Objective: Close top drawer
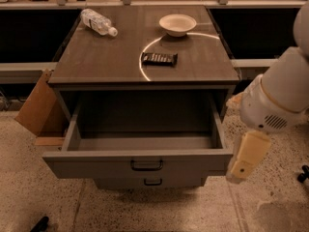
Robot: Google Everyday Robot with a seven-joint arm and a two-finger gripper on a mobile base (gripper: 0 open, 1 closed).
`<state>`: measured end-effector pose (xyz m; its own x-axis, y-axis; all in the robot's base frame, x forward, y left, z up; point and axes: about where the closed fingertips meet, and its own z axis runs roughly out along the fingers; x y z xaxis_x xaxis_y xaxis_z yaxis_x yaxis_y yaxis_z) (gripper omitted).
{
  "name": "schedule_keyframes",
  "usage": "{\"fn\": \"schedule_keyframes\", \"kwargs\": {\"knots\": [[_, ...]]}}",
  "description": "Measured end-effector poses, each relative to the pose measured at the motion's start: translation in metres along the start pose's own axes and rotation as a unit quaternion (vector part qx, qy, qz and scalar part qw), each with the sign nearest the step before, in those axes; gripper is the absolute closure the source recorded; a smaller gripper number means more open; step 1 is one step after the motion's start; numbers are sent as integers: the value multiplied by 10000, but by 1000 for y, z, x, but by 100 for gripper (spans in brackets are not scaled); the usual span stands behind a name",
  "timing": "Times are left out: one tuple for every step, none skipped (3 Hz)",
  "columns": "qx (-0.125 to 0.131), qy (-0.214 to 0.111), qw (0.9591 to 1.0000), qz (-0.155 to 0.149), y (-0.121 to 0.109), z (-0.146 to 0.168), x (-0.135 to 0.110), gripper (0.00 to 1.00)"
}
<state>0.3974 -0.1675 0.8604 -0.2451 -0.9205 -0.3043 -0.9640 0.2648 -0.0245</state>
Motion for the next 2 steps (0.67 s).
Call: {"fn": "schedule_keyframes", "kwargs": {"knots": [[-270, -33, 9996, -35, 25, 41, 1, 0], [-394, -141, 9991, 8, 44, 71, 4, 18]]}}
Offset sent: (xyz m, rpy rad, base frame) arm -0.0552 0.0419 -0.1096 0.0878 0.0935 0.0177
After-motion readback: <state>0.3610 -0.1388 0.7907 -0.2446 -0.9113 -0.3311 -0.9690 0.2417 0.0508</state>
